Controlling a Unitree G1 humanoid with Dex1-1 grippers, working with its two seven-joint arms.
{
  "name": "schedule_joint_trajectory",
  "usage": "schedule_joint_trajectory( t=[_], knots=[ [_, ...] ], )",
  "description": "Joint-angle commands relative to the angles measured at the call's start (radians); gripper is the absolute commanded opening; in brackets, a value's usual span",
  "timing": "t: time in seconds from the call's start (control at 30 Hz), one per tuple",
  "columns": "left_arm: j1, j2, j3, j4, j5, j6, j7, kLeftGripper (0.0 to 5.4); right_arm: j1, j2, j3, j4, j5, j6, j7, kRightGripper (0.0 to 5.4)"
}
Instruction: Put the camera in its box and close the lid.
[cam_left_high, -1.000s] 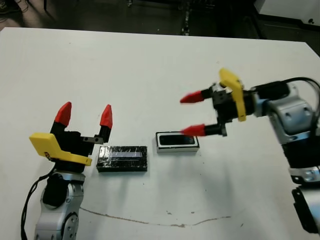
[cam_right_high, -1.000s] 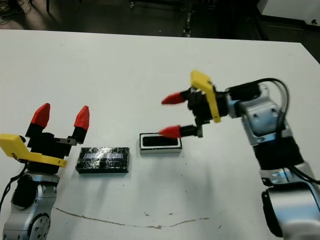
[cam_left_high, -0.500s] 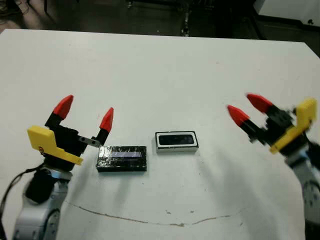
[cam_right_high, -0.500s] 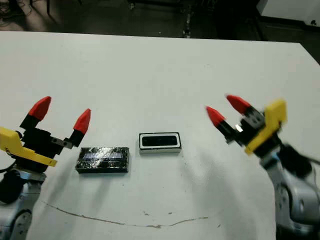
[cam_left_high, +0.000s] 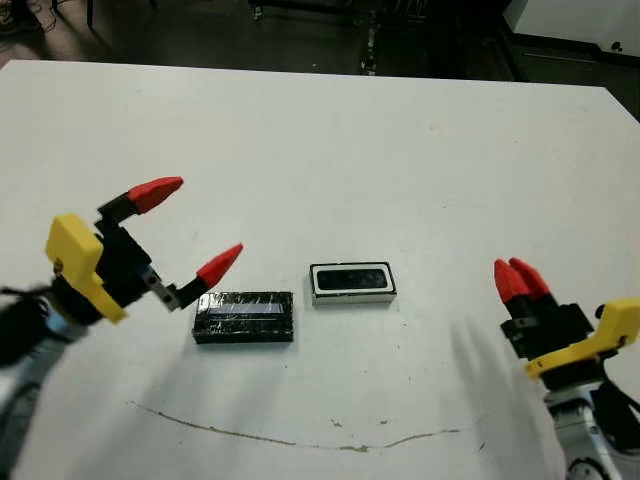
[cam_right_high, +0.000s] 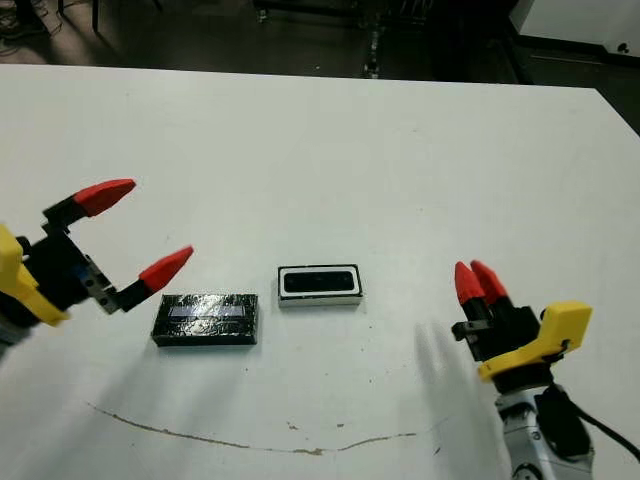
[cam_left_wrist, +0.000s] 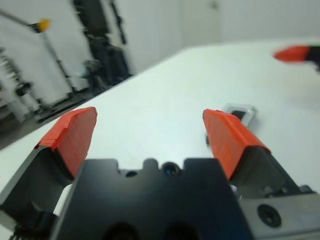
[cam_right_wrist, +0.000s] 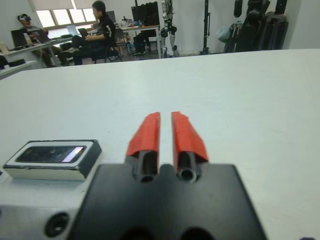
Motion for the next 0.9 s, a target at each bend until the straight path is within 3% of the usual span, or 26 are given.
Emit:
schedule_joint_trajectory(
  t=[0.03,0.23,0.4,0.47,0.6,0.77,0.9],
  knots=[
    [-0.135,0.09,-0.055,0.121,-0.013,0.02,-0.176,5.4,0.004,-0.007,0.01,0.012,-0.009,-0.018,-0.018,0.12],
    [-0.387,0.145,-0.201,0.359,0.011,0.058,-0.48,5.4,0.003,-0.006,0.03,0.014,-0.016,-0.025,-0.04,0.01],
    [-0.495,0.14,-0.306,0.417,0.093,0.061,-0.577,5.4,0.004,-0.005,0.038,0.009,-0.012,-0.02,-0.05,0.01],
    [-0.522,0.11,-0.335,0.458,0.096,0.069,-0.615,5.4,0.005,-0.004,0.043,0.007,-0.018,-0.024,-0.056,0.01],
    [-0.531,0.044,-0.357,0.505,0.067,0.115,-0.642,5.4,0.008,-0.005,0.05,-0.003,-0.026,-0.019,-0.073,0.01],
    [-0.46,0.008,-0.34,0.387,0.006,0.264,-0.574,5.4,0.011,-0.013,0.053,0.005,-0.016,-0.037,-0.059,0.01],
    [-0.415,0.003,-0.336,0.337,0.003,0.294,-0.526,5.4,0.011,-0.014,0.056,0.005,-0.018,-0.039,-0.061,0.01]
  ],
)
